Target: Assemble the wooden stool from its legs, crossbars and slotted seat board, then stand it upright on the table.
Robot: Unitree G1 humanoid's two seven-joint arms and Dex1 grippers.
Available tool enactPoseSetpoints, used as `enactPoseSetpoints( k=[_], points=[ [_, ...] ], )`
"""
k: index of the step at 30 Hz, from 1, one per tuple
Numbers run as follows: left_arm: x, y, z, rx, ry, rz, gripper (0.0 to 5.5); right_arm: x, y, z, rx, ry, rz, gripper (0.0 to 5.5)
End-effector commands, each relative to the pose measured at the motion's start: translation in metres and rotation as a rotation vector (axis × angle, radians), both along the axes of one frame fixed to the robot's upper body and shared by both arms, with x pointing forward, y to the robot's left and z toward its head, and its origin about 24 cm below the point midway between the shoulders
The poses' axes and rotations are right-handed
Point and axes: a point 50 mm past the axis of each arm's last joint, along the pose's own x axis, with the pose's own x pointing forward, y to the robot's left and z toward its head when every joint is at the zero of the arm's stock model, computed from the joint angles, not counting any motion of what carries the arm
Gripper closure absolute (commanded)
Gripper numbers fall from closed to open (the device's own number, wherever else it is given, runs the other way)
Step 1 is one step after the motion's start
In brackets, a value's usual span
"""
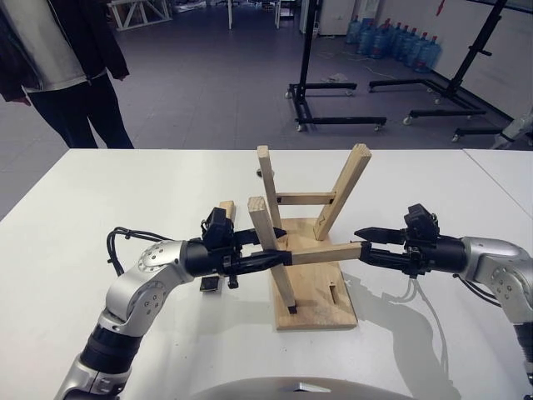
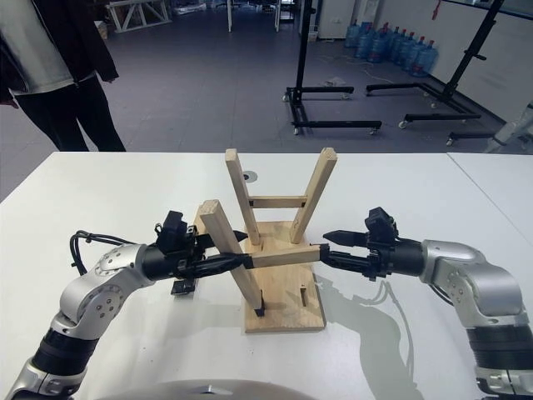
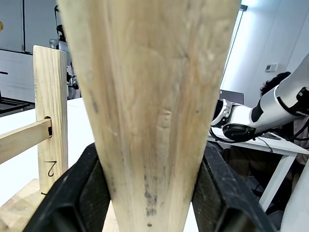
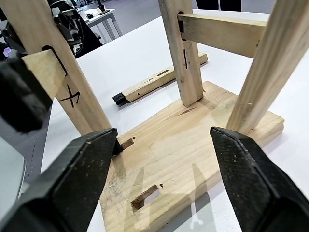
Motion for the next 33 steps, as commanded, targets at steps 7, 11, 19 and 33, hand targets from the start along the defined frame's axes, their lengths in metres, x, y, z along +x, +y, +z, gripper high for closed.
enactPoseSetpoints(
  k=[7,11,19,33],
  points=[
    [0.012,0.013,0.007,0.099,-0.044,0.024,3.46,0.001,0.005,0.000,-0.003,-0.010,0.001,1.95],
    [0.019,0.014,0.014,0.091,-0.066,0.030,3.46,0.006,0.001,-0.007,-0.091,-0.023,-0.015,1.95],
    [0.021,0.015,0.013,0.135,-0.059,-0.020,3.46,0.009,0.031,-0.055,-0.232,-0.133,-0.052,1.95],
    [0.040,0.025,0.039,0.334,-0.110,-0.238,3.46,-0.038,0.069,-0.125,-0.582,-0.092,0.098,1.95]
  ],
)
